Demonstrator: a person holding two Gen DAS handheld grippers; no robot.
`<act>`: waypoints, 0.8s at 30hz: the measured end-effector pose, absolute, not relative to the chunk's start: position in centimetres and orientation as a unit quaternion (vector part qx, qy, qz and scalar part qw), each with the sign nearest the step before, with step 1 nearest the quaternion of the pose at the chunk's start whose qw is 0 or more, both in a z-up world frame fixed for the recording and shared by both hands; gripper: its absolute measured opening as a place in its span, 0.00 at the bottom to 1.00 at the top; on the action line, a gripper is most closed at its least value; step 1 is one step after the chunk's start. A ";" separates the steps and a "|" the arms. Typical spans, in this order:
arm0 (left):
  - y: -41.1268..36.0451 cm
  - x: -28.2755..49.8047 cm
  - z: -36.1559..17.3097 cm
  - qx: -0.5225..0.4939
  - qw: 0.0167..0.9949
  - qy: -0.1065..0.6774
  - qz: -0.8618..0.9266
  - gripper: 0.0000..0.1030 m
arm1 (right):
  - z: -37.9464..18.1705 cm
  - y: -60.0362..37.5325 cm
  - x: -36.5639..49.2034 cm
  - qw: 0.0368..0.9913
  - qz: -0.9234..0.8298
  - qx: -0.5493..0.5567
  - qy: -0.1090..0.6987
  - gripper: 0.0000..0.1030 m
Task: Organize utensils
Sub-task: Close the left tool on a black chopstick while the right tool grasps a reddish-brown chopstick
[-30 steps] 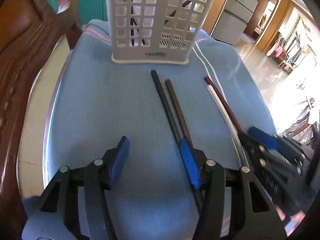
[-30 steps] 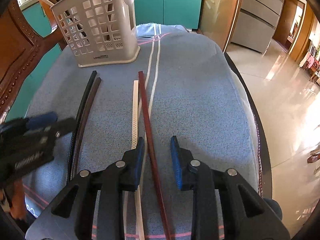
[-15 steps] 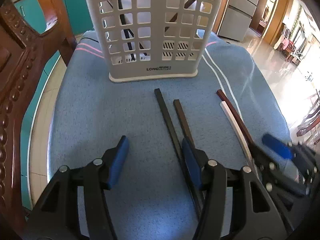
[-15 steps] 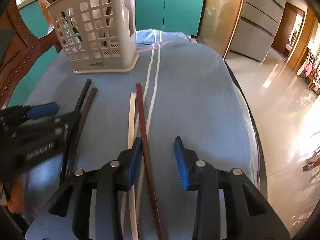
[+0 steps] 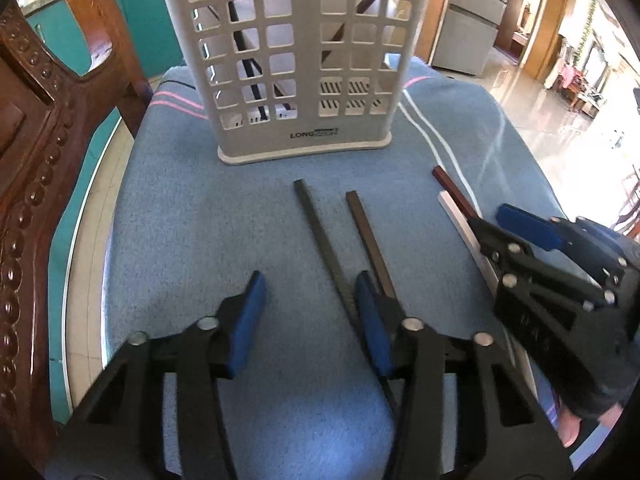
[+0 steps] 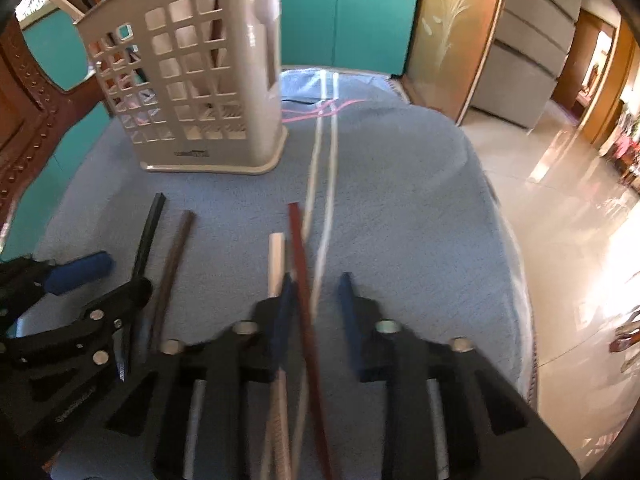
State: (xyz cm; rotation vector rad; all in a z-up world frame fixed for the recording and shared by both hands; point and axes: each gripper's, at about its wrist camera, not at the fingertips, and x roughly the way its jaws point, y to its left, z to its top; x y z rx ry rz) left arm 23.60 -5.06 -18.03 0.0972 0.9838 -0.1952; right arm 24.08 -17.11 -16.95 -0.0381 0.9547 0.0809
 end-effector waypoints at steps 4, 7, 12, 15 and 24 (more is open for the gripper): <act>-4.9 22.7 -18.0 0.049 0.872 0.474 -0.113 0.20 | -16.9 -16.8 23.7 0.882 0.047 -0.006 0.469 0.07; -4.8 21.8 -18.1 0.047 0.867 0.478 -0.132 0.16 | -16.7 -16.7 23.2 0.872 0.068 0.023 0.484 0.07; -4.2 20.8 -18.1 0.039 0.859 0.489 -0.145 0.16 | -16.5 -16.2 21.8 0.870 0.069 0.012 0.488 0.07; -4.4 21.3 -18.1 0.043 0.860 0.491 -0.131 0.16 | -16.4 -15.6 21.5 0.877 0.038 -0.031 0.479 0.07; -4.5 24.0 -18.0 0.055 0.861 0.498 -0.082 0.42 | -16.8 -16.6 22.5 0.882 0.020 -0.047 0.468 0.30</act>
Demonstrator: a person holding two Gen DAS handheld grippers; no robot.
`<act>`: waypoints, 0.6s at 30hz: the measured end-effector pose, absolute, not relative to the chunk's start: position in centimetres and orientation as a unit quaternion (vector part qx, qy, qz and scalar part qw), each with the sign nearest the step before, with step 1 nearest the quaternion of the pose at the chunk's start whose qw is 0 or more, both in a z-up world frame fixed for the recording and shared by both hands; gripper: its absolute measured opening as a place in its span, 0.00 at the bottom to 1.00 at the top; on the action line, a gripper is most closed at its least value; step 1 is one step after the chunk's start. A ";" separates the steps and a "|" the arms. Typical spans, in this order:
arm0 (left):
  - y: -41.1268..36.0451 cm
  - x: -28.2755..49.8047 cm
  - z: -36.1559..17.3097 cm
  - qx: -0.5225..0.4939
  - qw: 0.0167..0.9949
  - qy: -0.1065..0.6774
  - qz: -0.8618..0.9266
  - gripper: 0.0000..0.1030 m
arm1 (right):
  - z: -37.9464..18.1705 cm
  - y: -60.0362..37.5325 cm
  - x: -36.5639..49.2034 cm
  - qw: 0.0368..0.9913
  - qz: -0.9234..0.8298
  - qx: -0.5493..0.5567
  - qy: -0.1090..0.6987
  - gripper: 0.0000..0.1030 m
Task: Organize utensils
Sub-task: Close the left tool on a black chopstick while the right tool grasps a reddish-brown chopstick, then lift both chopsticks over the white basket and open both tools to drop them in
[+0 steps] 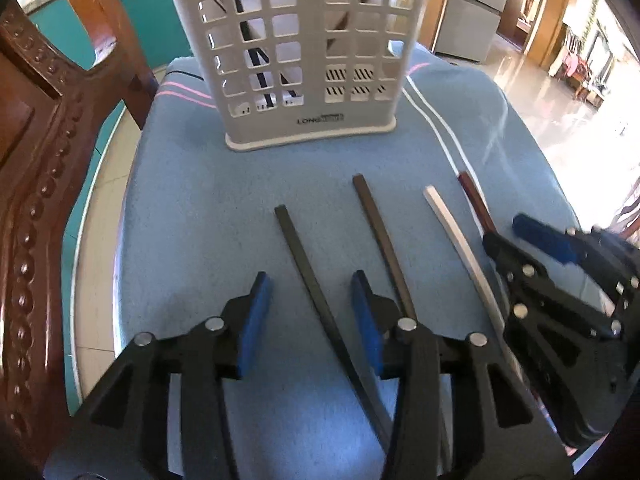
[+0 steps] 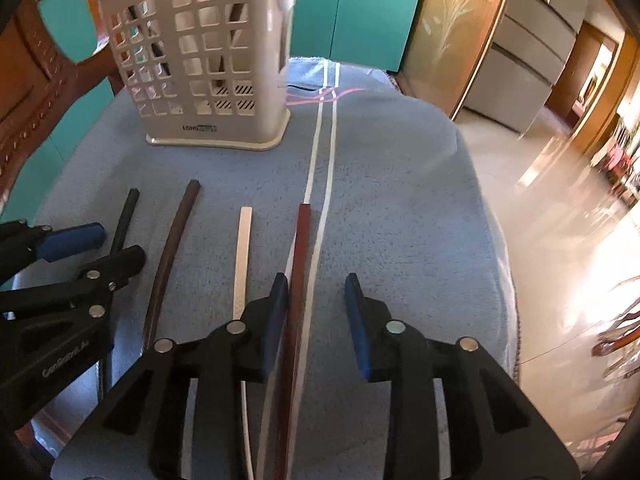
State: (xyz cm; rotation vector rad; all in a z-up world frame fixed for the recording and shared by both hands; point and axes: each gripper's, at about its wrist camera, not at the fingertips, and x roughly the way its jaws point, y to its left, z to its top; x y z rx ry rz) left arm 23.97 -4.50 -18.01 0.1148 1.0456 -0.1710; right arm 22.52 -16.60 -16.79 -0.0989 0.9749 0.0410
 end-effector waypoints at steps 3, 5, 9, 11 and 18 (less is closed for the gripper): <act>-4.6 24.7 -17.9 0.054 0.861 0.499 -0.082 0.42 | -16.9 -17.2 22.9 0.881 0.030 -0.031 0.471 0.30; -4.9 24.9 -18.0 0.053 0.861 0.499 -0.086 0.37 | -16.9 -17.4 23.3 0.881 0.041 -0.029 0.470 0.23; -5.5 25.1 -17.7 0.053 0.861 0.497 -0.092 0.21 | -16.8 -17.0 23.2 0.881 0.060 -0.031 0.468 0.08; -5.7 25.2 -17.6 0.048 0.861 0.499 -0.091 0.11 | -16.8 -16.7 23.1 0.882 0.064 -0.028 0.466 0.06; -5.0 24.4 -15.3 0.014 0.872 0.482 -0.086 0.07 | -13.2 -18.1 21.4 0.904 0.065 -0.009 0.422 0.06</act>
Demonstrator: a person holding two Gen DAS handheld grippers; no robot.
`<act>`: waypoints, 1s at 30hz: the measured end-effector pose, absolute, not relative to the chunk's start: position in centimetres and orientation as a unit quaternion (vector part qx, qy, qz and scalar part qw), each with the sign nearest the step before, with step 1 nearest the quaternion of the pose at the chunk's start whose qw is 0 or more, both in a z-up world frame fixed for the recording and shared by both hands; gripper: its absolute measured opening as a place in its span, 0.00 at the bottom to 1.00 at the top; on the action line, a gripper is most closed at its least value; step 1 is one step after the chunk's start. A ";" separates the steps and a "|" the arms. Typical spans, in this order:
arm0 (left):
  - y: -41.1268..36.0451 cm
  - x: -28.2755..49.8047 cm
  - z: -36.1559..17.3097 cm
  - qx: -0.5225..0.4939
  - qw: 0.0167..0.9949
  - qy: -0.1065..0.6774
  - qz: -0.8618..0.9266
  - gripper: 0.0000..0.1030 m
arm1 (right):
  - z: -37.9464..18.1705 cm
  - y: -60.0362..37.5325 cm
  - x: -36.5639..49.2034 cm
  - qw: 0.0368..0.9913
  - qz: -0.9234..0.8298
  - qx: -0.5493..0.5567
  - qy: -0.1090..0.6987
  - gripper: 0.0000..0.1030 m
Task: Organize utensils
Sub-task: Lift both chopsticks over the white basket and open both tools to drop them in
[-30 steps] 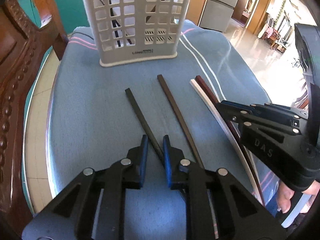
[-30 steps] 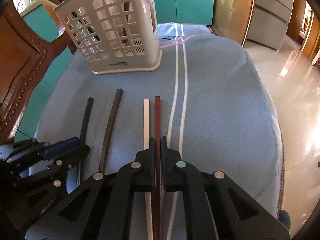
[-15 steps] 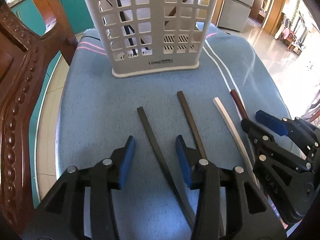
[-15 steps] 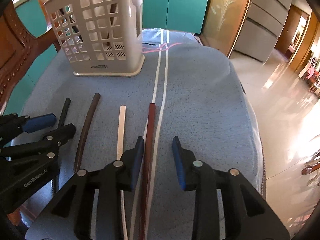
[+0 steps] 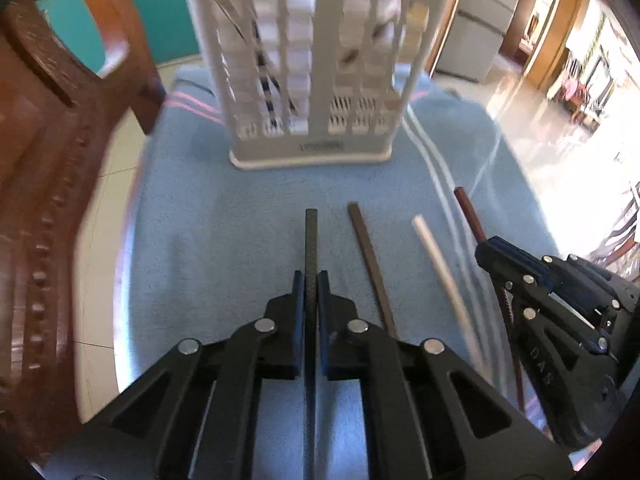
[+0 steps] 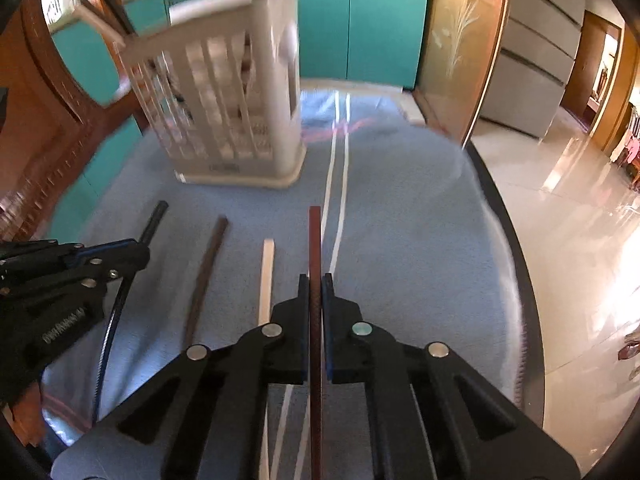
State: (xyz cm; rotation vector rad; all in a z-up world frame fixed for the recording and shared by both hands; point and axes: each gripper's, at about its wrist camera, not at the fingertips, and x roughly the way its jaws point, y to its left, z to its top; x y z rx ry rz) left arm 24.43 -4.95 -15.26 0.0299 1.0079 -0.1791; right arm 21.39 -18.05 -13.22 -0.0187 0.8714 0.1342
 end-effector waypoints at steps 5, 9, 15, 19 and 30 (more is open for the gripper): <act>-3.6 22.2 -9.0 -0.011 0.900 0.421 -0.108 0.07 | -7.6 -19.3 19.1 0.929 0.081 0.013 0.362 0.06; -2.7 20.4 -4.2 -0.035 0.920 0.370 -0.125 0.07 | -2.8 -20.2 16.9 0.945 0.102 0.026 0.309 0.06; -1.1 18.3 2.9 -0.067 0.946 0.292 -0.127 0.07 | 3.9 -20.6 16.5 0.961 0.137 0.042 0.238 0.06; -0.5 19.4 7.4 -0.089 0.960 0.244 -0.103 0.07 | 8.9 -20.3 17.5 0.969 0.156 0.054 0.181 0.06; -1.4 24.9 10.0 -0.108 0.981 0.158 -0.007 0.07 | 11.3 -18.1 22.6 0.982 0.114 0.058 0.137 0.06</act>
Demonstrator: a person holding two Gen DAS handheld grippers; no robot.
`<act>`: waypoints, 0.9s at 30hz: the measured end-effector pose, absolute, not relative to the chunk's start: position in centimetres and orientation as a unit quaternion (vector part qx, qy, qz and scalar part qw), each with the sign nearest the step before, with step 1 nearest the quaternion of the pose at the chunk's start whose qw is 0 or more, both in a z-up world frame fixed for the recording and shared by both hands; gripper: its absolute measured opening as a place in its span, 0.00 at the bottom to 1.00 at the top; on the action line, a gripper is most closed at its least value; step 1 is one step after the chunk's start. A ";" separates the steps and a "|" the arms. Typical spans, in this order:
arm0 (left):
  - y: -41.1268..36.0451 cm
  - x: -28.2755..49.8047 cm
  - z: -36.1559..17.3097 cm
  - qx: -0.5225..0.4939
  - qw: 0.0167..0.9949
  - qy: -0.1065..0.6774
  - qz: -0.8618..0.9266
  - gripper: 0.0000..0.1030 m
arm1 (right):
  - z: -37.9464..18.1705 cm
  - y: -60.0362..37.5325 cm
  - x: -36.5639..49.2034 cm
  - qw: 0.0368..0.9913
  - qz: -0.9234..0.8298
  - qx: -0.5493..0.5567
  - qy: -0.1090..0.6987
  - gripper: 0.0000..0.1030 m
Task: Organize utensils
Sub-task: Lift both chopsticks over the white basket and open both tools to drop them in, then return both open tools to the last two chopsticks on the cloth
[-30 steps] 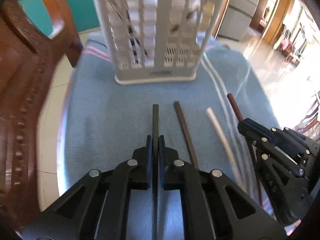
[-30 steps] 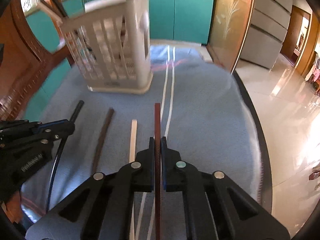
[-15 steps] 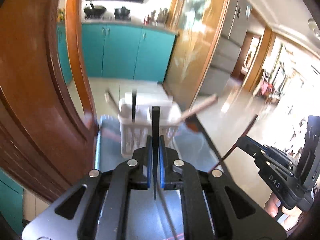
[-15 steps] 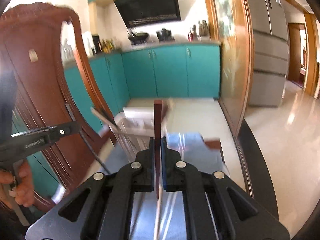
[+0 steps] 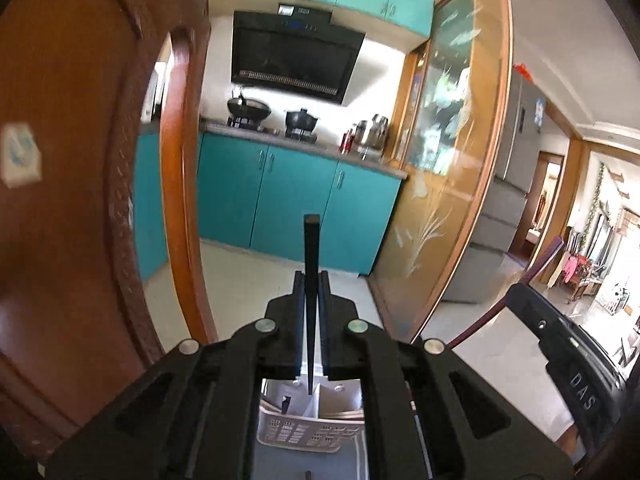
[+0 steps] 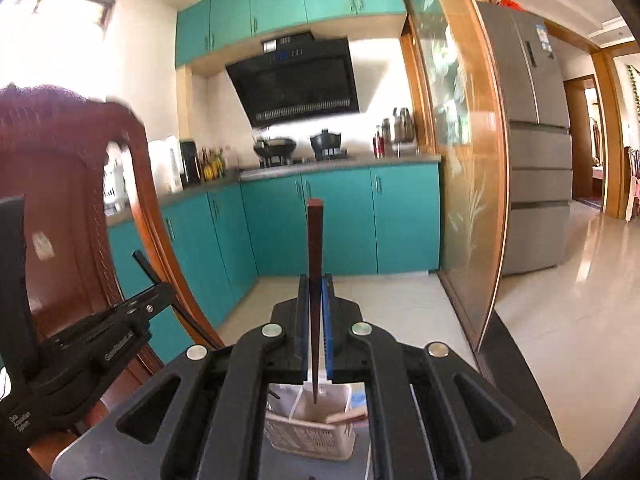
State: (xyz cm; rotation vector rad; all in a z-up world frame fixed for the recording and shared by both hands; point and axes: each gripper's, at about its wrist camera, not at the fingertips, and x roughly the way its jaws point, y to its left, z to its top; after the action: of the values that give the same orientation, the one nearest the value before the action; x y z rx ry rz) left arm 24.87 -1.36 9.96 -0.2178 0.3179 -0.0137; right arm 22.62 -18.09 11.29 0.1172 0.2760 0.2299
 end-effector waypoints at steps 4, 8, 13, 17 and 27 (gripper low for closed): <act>-1.5 26.5 7.0 -0.098 0.976 0.192 0.011 0.07 | 7.3 -17.6 23.7 0.978 0.115 0.052 0.166 0.06; -2.3 27.0 5.2 -0.069 0.975 0.209 0.017 0.07 | 5.4 -17.2 24.1 0.974 0.116 0.052 0.185 0.06; -2.9 27.2 4.4 -0.055 0.974 0.220 0.015 0.07 | 4.0 -17.0 23.9 0.973 0.113 0.041 0.199 0.06; -2.5 26.9 3.9 -0.061 0.971 0.233 0.012 0.07 | 4.0 -17.3 23.0 0.973 0.110 0.042 0.198 0.08; -2.5 24.4 3.9 -0.058 0.971 0.233 -0.014 0.15 | 3.5 -19.5 14.9 0.979 0.129 0.045 0.152 0.25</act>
State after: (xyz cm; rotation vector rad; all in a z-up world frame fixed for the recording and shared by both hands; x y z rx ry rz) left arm 24.44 -2.47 3.87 -0.1176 0.4715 -0.0292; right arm 14.95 -19.52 3.54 0.0898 0.3056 0.2591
